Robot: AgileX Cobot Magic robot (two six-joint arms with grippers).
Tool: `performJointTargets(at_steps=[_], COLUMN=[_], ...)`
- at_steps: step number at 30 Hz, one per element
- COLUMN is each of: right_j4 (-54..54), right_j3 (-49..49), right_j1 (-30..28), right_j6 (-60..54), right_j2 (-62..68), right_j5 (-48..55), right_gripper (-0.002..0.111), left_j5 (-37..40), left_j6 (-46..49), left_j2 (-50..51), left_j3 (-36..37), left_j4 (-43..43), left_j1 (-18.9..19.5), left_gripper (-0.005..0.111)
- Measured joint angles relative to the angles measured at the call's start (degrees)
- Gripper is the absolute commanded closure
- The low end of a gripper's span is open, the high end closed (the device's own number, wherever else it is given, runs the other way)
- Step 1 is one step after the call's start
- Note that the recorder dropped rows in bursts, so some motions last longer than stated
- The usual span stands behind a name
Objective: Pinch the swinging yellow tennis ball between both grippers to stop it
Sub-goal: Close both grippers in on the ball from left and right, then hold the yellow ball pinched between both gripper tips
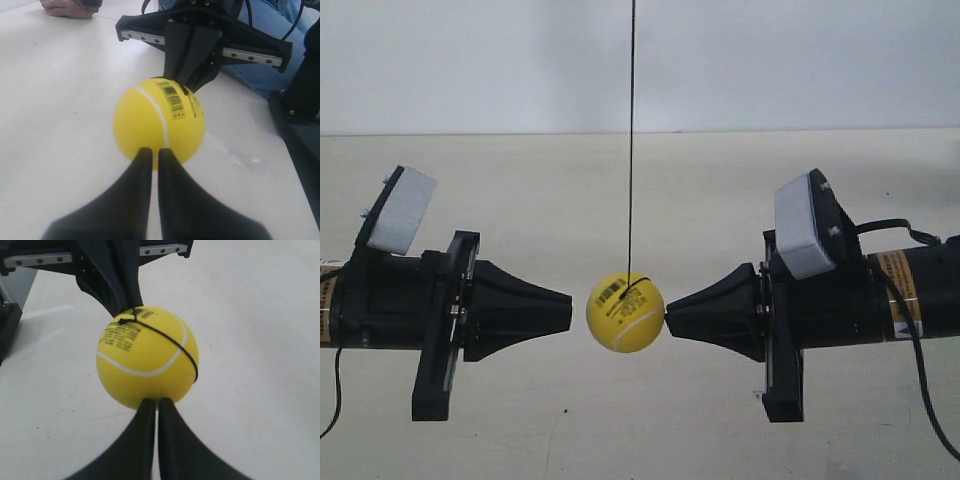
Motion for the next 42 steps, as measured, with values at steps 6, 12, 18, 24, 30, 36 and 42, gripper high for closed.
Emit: performJointTargets(at_steps=[6, 12, 18, 24, 30, 36, 42], right_j4=[0.0, 0.1, 0.5, 1.3, 1.3, 1.8, 1.9], right_j3=[-0.1, -0.1, -0.1, -0.1, -0.1, -0.1, -0.1], right_j1=[0.0, 0.0, 0.0, 0.0, 0.0, 0.0, 0.0], right_j6=[0.0, 0.0, -0.1, -0.4, -0.5, -0.7, -0.7], right_j2=[0.0, 0.0, 0.0, 0.0, 0.0, 0.0, 0.0], right_j5=[0.1, 1.3, 1.4, 1.5, 1.6, 1.7, 1.8], right_gripper=[0.108, 0.108, 0.108, 0.108, 0.108, 0.108, 0.108], left_j5=[0.0, 1.1, 1.8, 1.8, 1.8, 1.8, 1.8], left_j6=[0.0, 0.0, 0.0, 0.0, 0.0, 0.0, 0.0], left_j2=[3.9, 8.8, 9.2, 9.2, 9.2, 9.2, 9.2], left_j3=[-1.9, -5.9, -7.3, -7.5, -7.5, -7.5, -7.5], left_j4=[0.0, 0.3, 0.2, 0.1, 0.1, 0.1, 0.1], left_j1=[-1.8, -3.8, -3.9, -3.9, -3.9, -3.9, -3.9], left_gripper=[0.102, 0.102, 0.102, 0.102, 0.102, 0.102, 0.102])
